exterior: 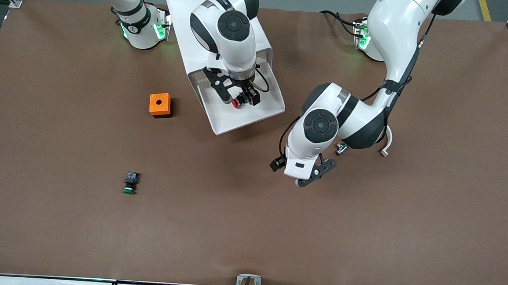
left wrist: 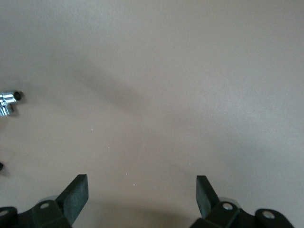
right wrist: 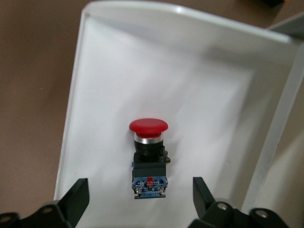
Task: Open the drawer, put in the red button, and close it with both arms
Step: 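Lower the red button into the open drawer and open the right gripper, then push the drawer inward with the left gripper while the right gripper withdraws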
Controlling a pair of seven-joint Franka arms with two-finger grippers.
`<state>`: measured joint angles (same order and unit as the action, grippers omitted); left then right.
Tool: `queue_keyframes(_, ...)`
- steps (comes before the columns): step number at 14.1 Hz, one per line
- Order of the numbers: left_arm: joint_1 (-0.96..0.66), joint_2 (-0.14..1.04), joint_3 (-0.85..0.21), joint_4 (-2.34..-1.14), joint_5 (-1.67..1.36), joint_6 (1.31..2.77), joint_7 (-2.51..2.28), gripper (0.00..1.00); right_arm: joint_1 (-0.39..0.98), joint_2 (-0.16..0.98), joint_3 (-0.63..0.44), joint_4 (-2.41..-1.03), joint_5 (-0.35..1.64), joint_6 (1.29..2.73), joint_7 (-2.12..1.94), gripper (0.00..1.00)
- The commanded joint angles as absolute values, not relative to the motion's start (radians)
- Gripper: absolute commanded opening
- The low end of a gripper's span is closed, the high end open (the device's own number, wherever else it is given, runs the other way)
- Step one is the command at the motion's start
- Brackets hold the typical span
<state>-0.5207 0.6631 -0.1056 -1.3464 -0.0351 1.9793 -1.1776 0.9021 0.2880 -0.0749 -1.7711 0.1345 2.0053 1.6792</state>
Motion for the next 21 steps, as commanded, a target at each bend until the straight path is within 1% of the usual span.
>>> queue_keyframes(1,-0.546,0.661,-0.112,-1.356,-0.012,1.993,-1.186,1.00,0.804,0.261,-0.069,-1.679,0.130,1.851,1.531,1.00)
queue_keyframes(4,-0.575,0.666,-0.115,-1.358,-0.014,1.993,-1.186,1.00,0.683,0.220,-0.069,-1.628,0.138,1.705,1.346,1.00)
queue_keyframes(7,-0.612,0.676,-0.115,-1.359,-0.014,1.993,-1.186,1.00,0.547,0.173,-0.071,-1.629,0.134,1.622,1.154,1.00)
queue_keyframes(10,-0.643,0.692,-0.115,-1.358,-0.014,1.993,-1.186,1.00,0.381,0.140,-0.071,-1.625,0.129,1.530,0.911,1.00)
queue_keyframes(12,-0.666,0.693,-0.115,-1.358,-0.015,1.993,-1.186,1.00,0.283,0.141,-0.071,-1.579,0.124,1.452,0.757,1.00)
queue_keyframes(14,-0.676,0.701,-0.115,-1.355,-0.014,1.993,-1.186,1.00,0.214,0.144,-0.069,-1.563,0.066,1.398,0.608,1.00)
queue_keyframes(17,-0.706,0.709,-0.115,-1.353,-0.021,1.993,-1.186,1.00,0.134,0.141,-0.068,-1.552,0.052,1.387,0.429,1.00)
queue_keyframes(21,-0.738,0.727,-0.115,-1.347,-0.040,1.994,-1.186,1.00,0.074,0.147,-0.071,-1.504,0.040,1.390,0.183,1.00)
